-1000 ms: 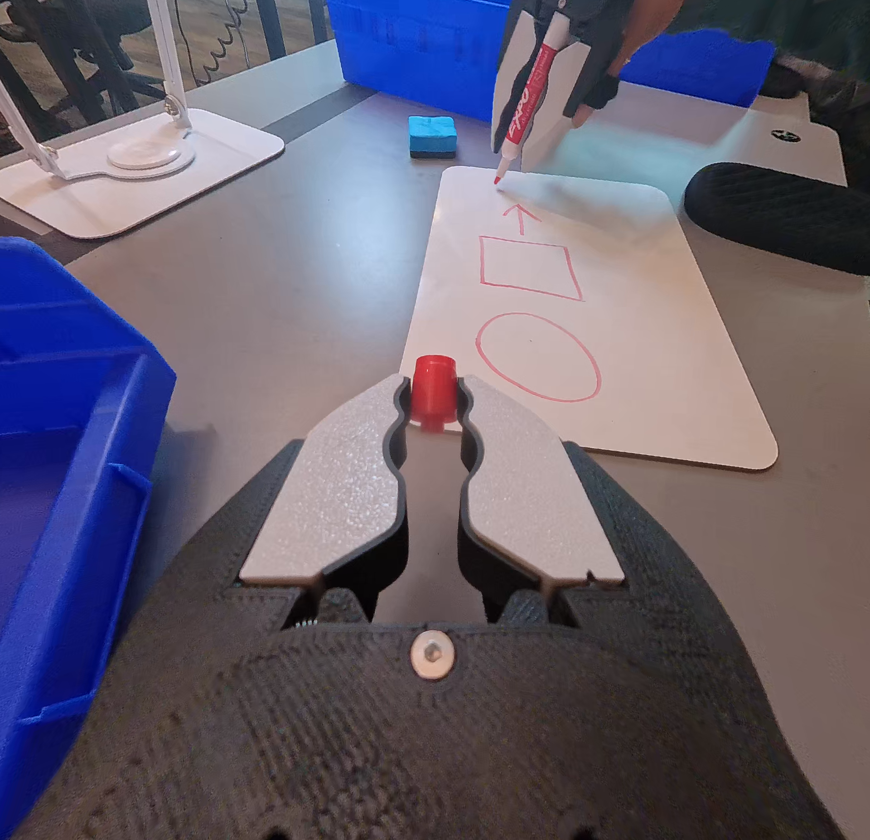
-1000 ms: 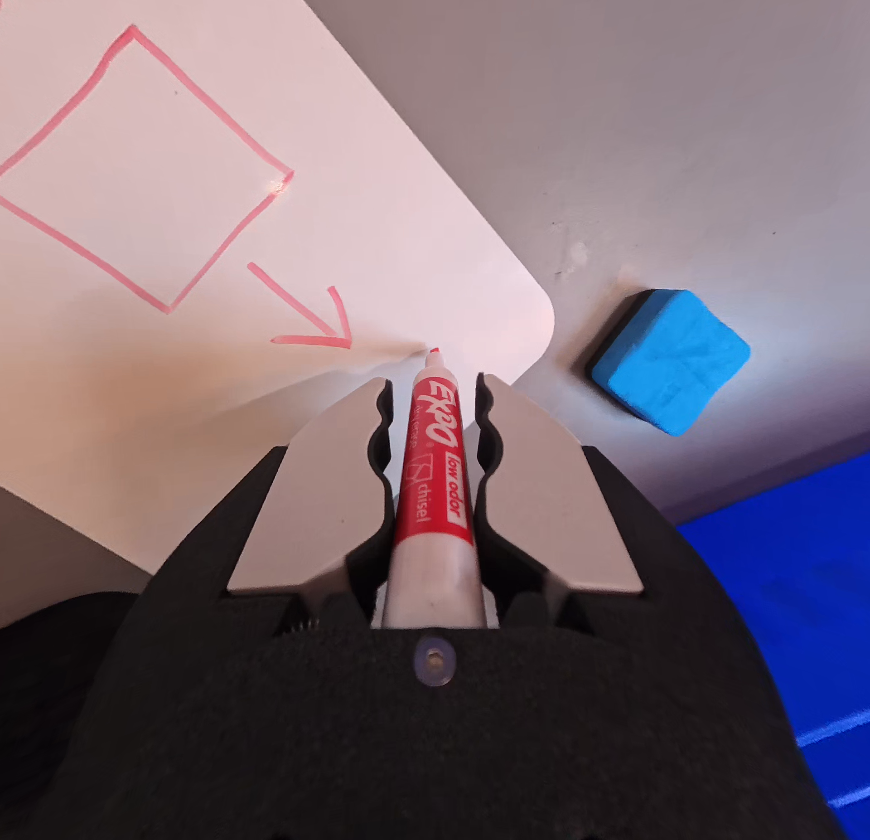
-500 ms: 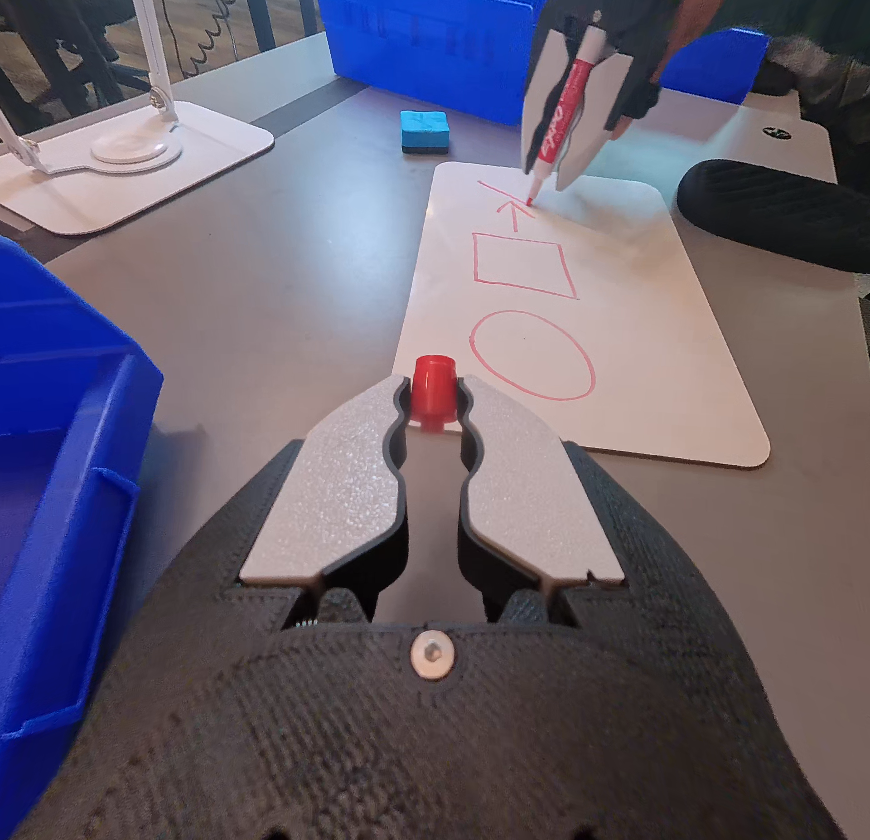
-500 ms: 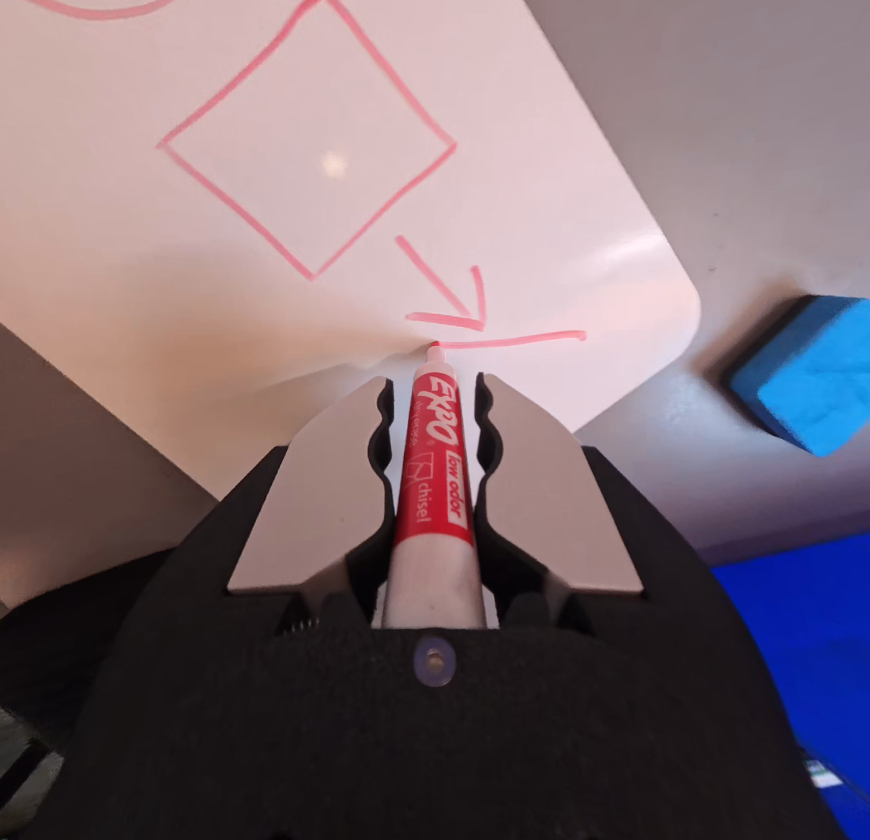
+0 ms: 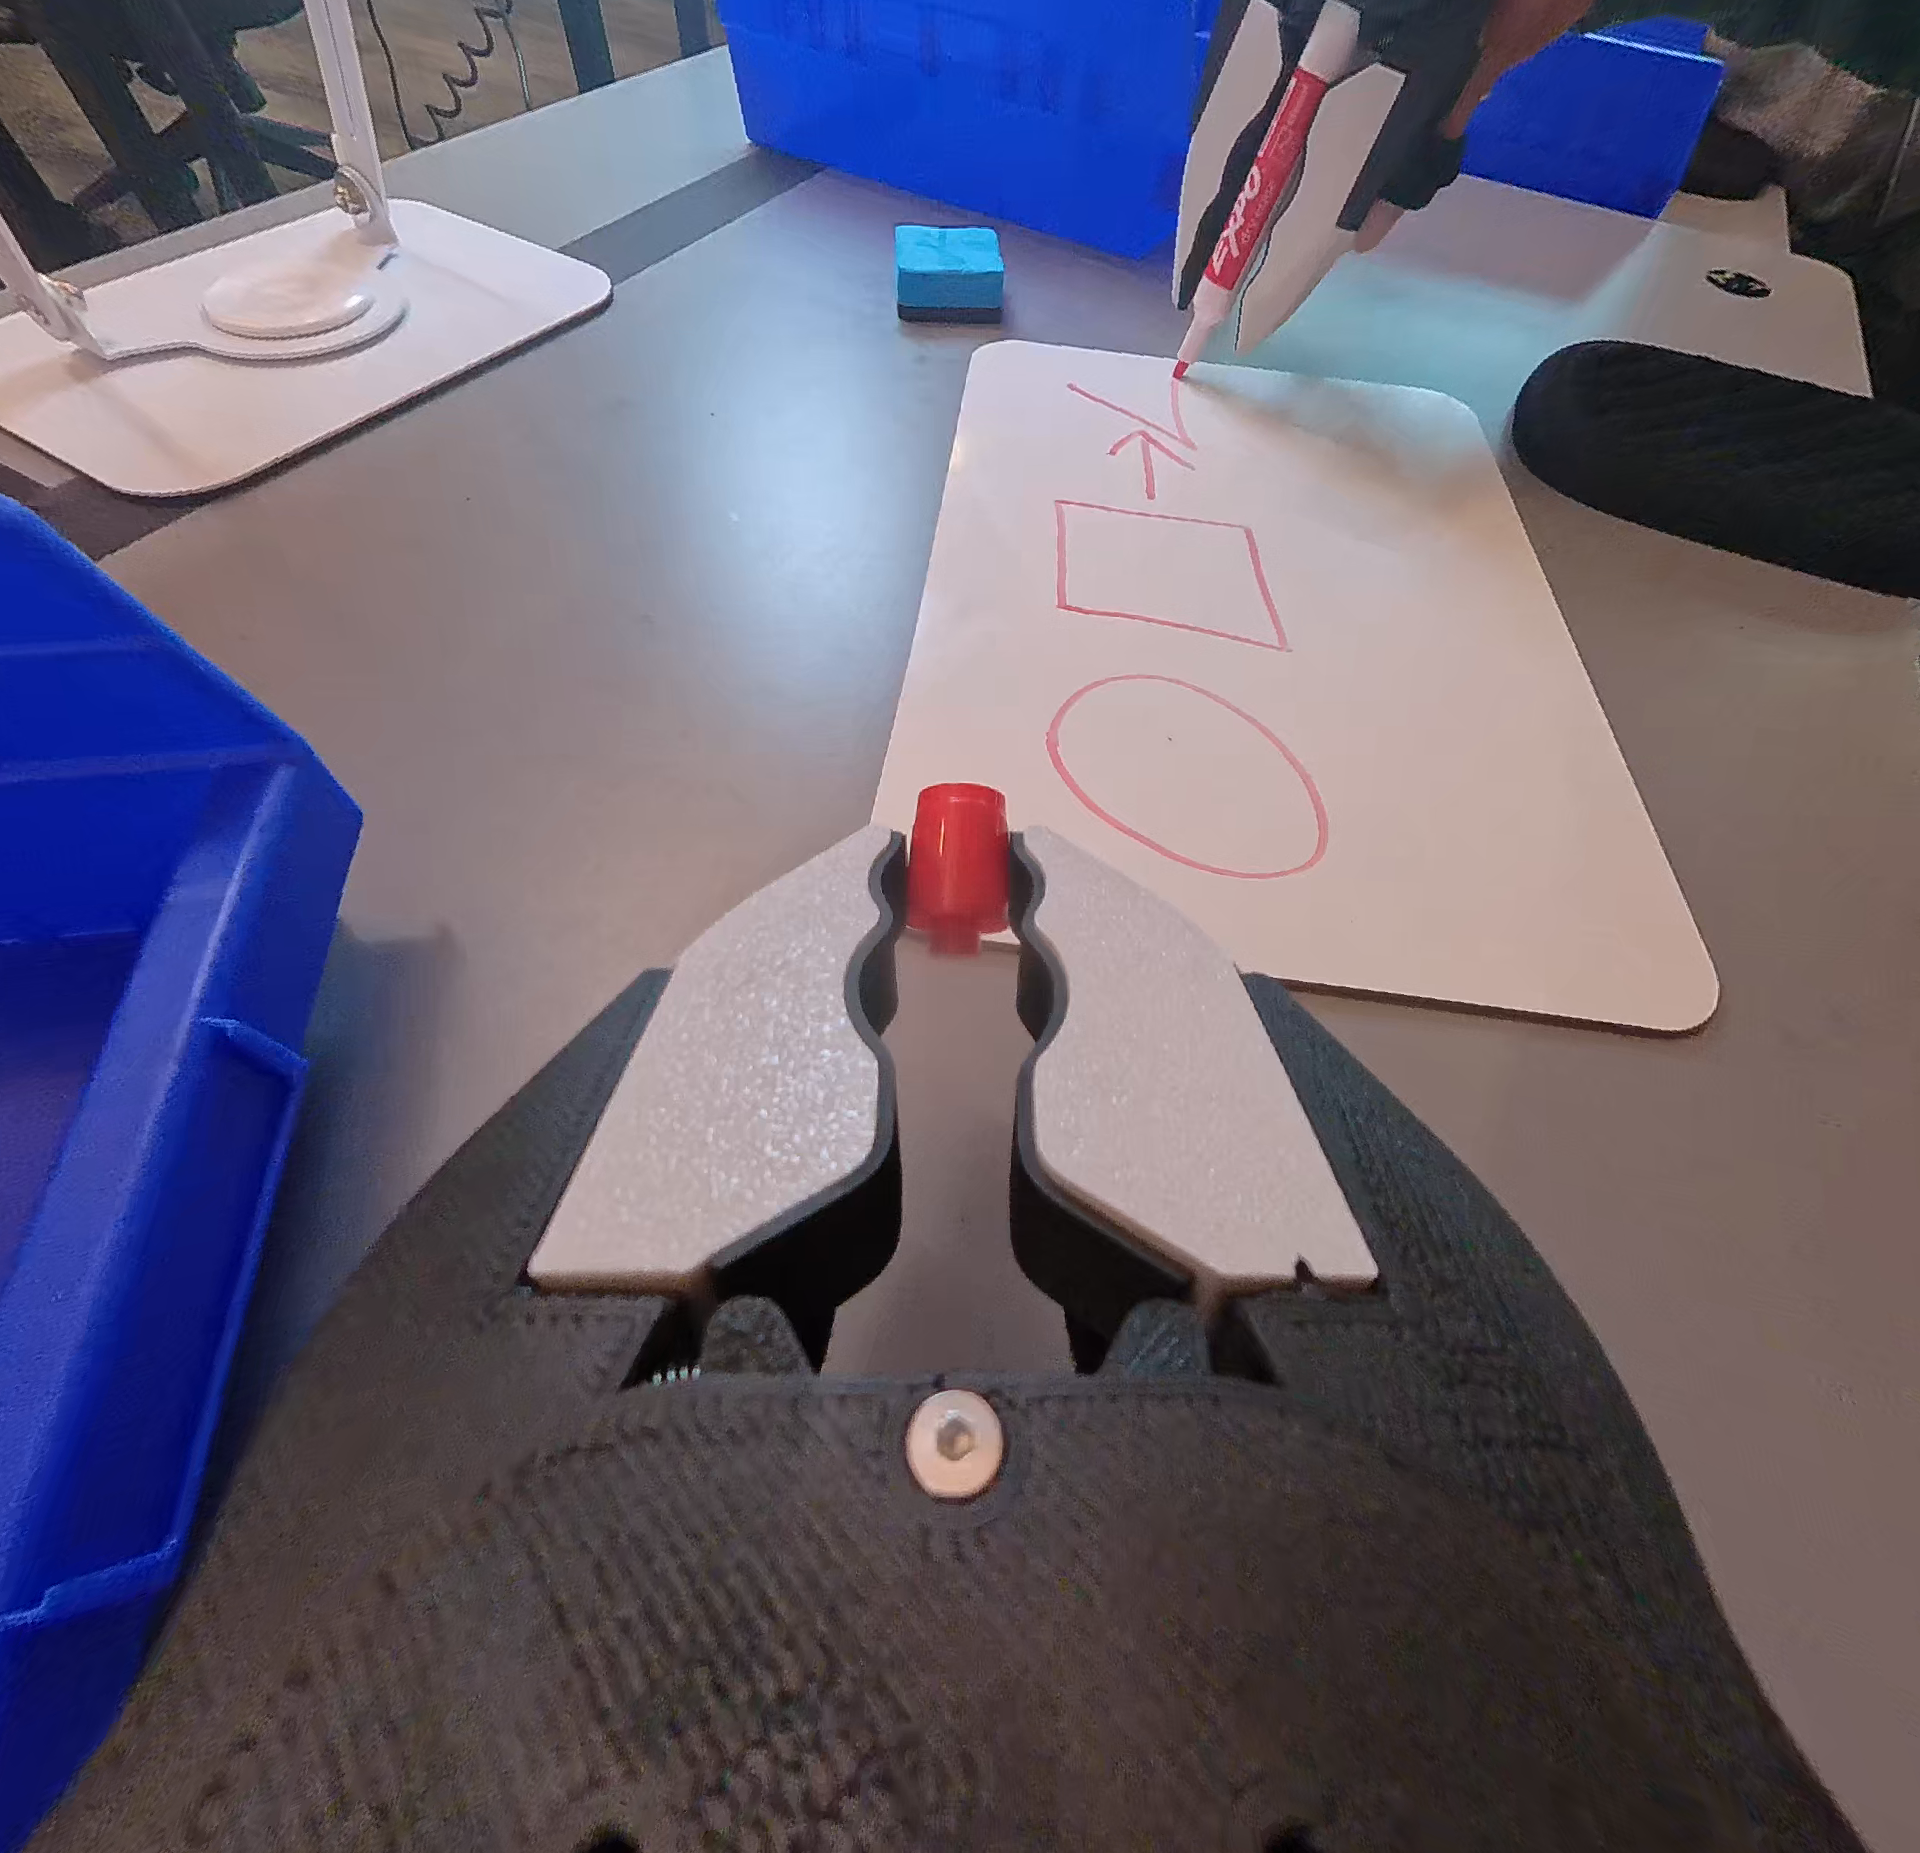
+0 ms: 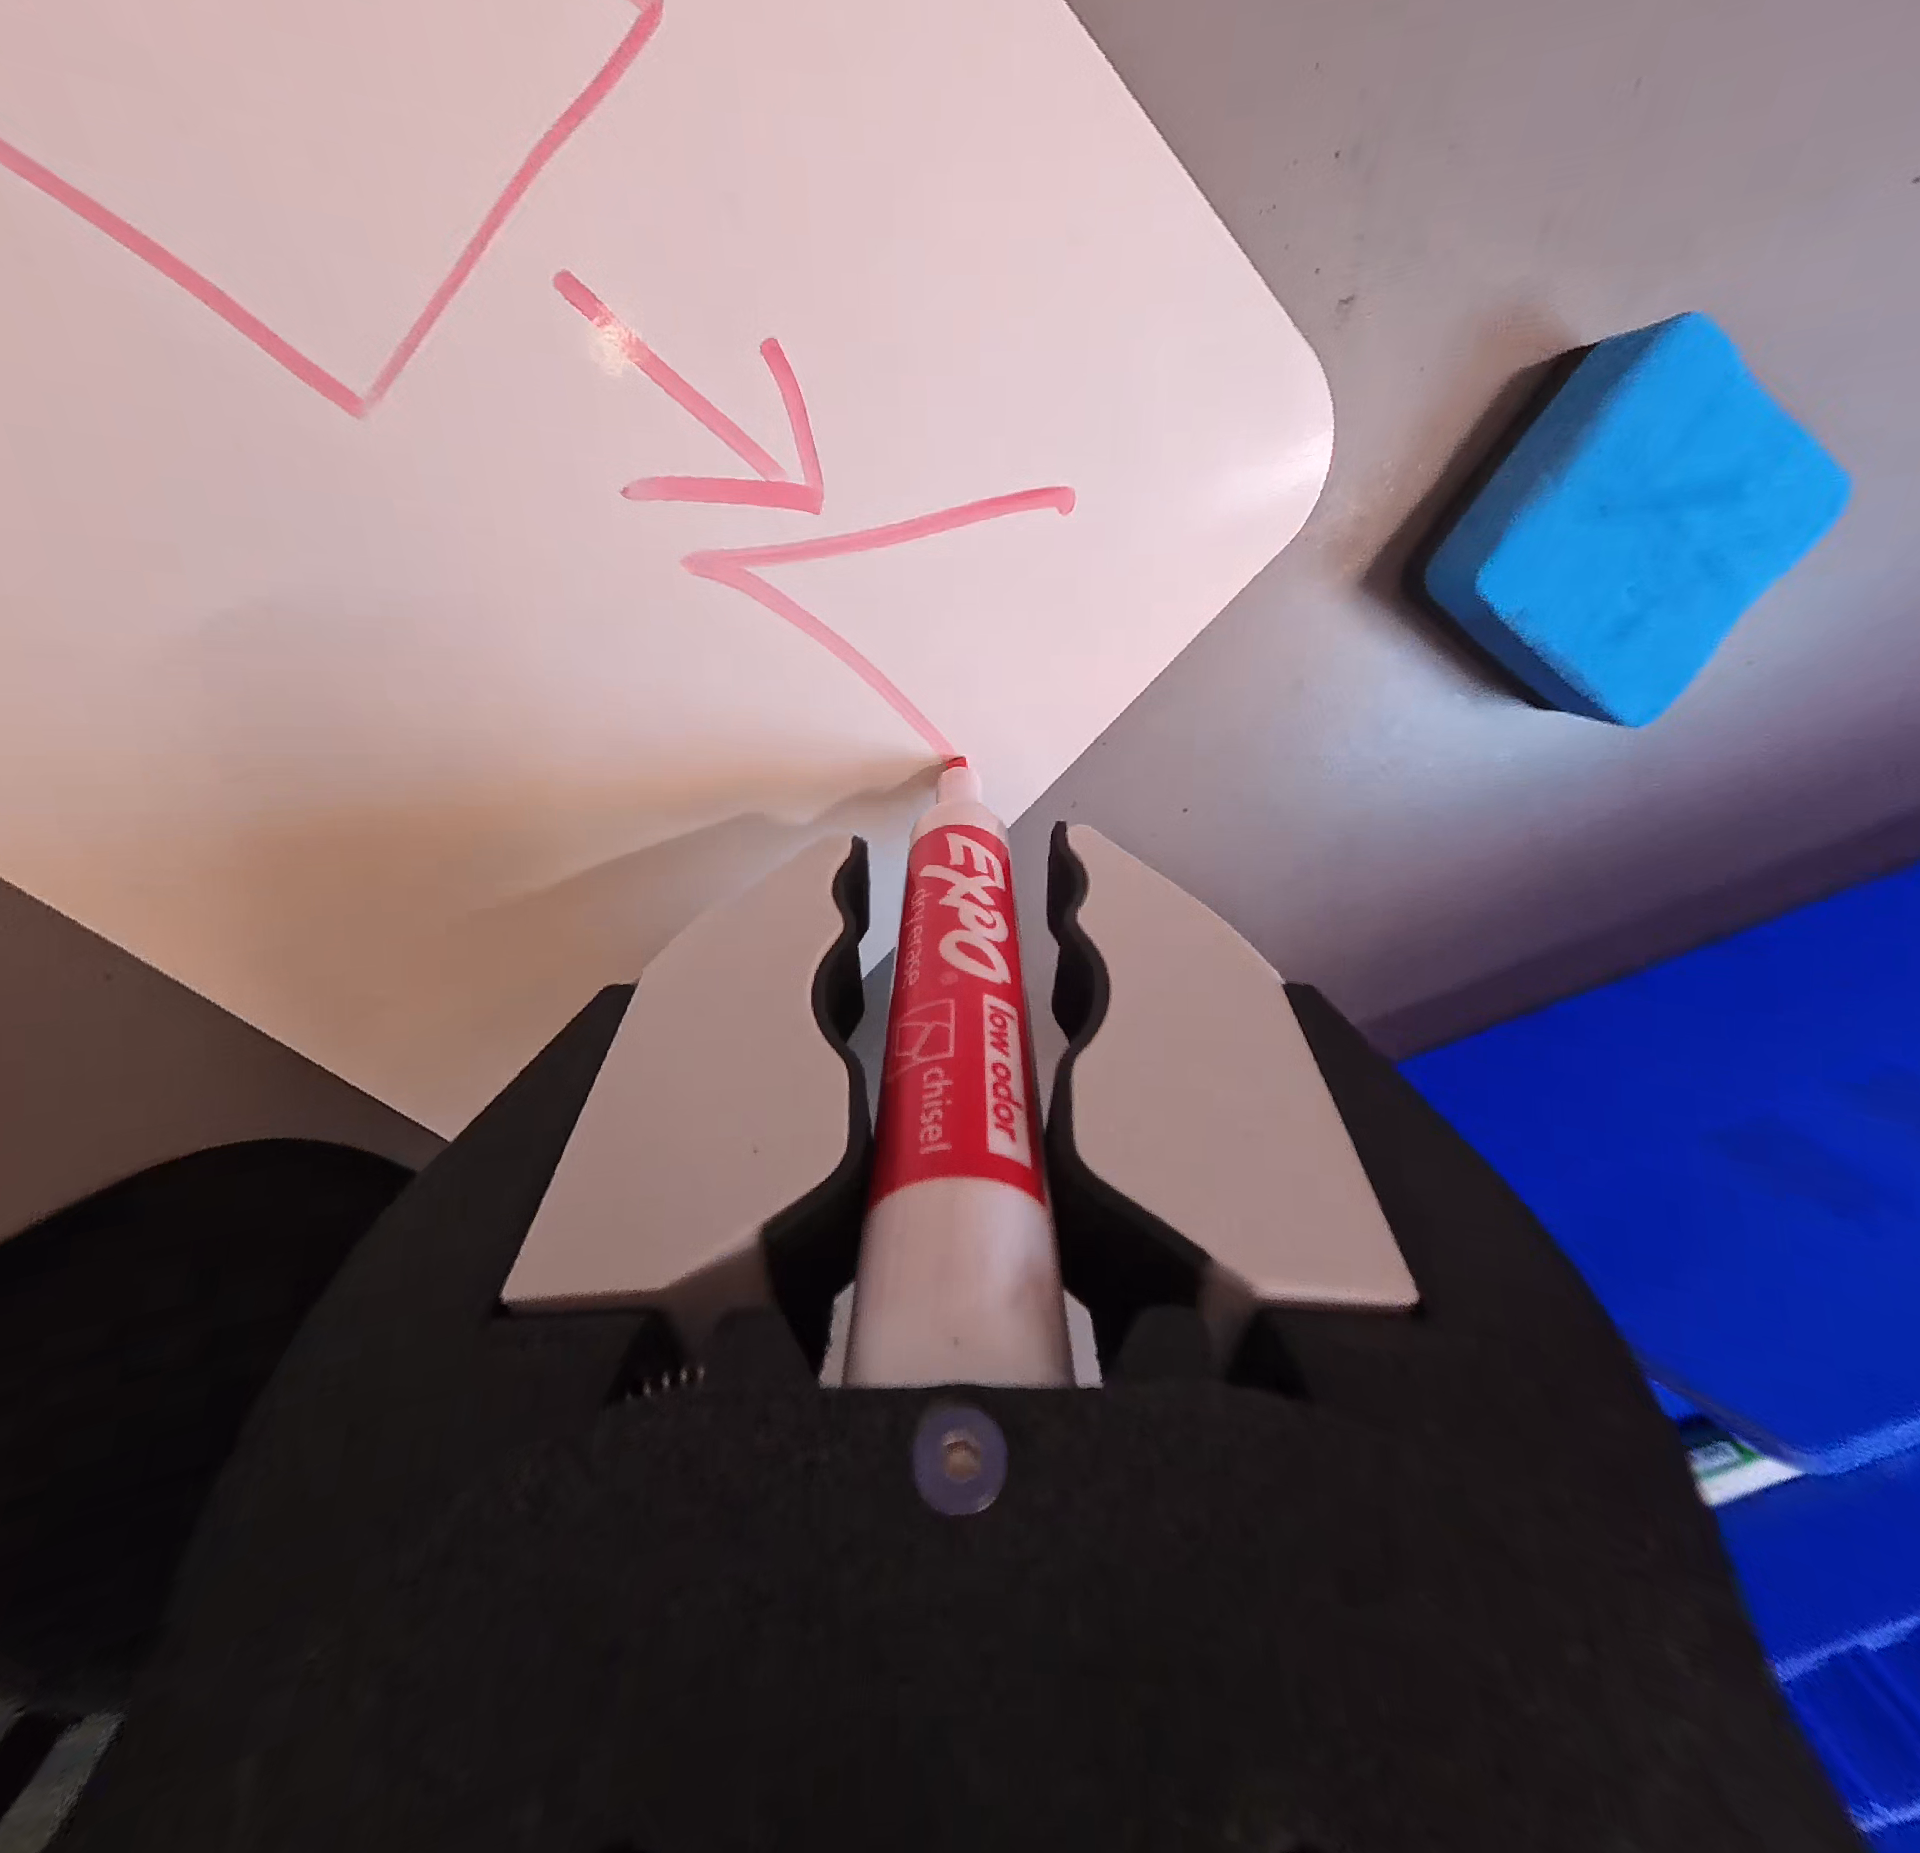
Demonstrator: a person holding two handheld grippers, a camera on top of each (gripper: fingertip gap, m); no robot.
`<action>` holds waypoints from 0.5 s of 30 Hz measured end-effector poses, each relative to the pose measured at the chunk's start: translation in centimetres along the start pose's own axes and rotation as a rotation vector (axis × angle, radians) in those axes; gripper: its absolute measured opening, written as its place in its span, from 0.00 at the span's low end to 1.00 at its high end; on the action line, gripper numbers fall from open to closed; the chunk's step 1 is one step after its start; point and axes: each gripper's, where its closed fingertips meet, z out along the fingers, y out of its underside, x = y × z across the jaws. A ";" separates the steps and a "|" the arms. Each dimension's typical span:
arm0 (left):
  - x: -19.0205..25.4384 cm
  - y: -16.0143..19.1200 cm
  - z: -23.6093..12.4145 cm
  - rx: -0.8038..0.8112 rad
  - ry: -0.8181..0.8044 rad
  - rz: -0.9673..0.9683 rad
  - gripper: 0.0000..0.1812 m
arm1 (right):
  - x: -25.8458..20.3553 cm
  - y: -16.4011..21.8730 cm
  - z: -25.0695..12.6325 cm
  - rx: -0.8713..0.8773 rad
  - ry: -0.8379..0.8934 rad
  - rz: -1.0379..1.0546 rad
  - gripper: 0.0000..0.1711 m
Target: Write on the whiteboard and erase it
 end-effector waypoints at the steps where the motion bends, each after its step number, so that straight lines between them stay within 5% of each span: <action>1: 0.0 0.1 0.0 -0.002 0.001 -0.001 0.10 | 0.1 -0.2 0.0 -0.003 0.006 -0.011 0.20; 11: 0.0 0.3 0.2 -0.008 0.003 -0.005 0.10 | 1.5 -4.8 1.0 0.047 0.045 -0.089 0.20; 15: 0.2 -0.1 0.0 0.019 0.014 0.007 0.10 | -0.1 -5.5 -2.1 0.239 0.043 -0.050 0.20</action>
